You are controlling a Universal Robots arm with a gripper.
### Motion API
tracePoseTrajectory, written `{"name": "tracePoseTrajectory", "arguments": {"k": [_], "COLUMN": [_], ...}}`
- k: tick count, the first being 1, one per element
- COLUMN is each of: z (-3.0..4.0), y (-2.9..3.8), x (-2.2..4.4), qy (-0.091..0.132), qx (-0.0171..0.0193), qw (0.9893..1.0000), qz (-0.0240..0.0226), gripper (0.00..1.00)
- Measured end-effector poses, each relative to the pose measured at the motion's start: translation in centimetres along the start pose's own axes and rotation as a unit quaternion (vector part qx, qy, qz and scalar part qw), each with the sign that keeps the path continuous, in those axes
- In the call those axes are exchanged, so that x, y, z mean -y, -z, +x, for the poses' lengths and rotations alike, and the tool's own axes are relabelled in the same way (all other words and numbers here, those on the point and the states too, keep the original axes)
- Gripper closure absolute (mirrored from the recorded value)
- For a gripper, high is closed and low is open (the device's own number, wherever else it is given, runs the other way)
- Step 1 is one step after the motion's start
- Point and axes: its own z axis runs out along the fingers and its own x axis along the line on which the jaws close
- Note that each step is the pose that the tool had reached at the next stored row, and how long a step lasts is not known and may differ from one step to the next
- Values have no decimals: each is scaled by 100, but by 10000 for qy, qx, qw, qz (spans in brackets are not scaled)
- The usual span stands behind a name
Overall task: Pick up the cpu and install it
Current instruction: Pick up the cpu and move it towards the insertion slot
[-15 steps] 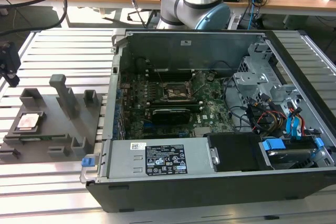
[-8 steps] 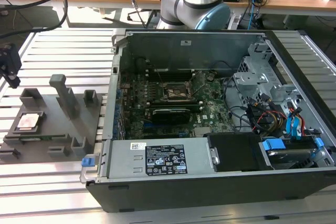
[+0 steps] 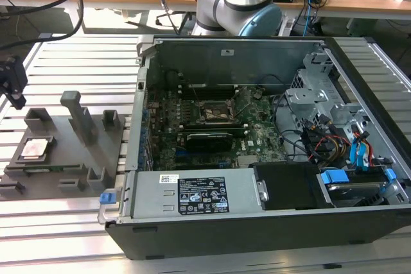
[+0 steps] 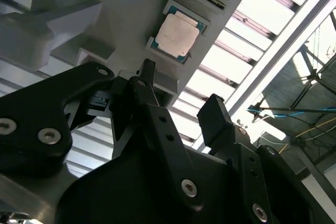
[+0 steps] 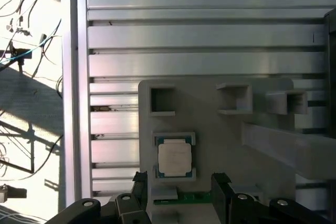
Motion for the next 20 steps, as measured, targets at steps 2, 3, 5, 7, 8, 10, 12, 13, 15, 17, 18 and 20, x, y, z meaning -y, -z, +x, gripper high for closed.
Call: {"name": "tracePoseTrajectory", "arguments": {"k": [2, 3, 5, 7, 8, 10, 12, 13, 15, 17, 18, 20], "z": [0, 0, 1, 1, 1, 1, 2, 2, 2, 2, 2, 2], "y": [-8, -15, -26, -37, -45, -54, -64, -67, -75, -83, -91, -101], "x": [0, 0, 0, 0, 0, 0, 0, 0, 0, 0, 0, 0], "qy": [0, 0, 0, 0, 0, 0, 0, 0, 0, 0, 0, 0], "qx": [0, 0, 0, -1, 0, 0, 0, 0, 0, 0, 1, 0], "qw": [10000, 10000, 10000, 10000, 10000, 10000, 10000, 10000, 10000, 10000, 10000, 10000], "qz": [0, 0, 0, 0, 0, 0, 0, 0, 0, 0, -1, 0], "gripper": [40, 40, 40, 40, 40, 40, 40, 40, 40, 40, 40, 40]}}
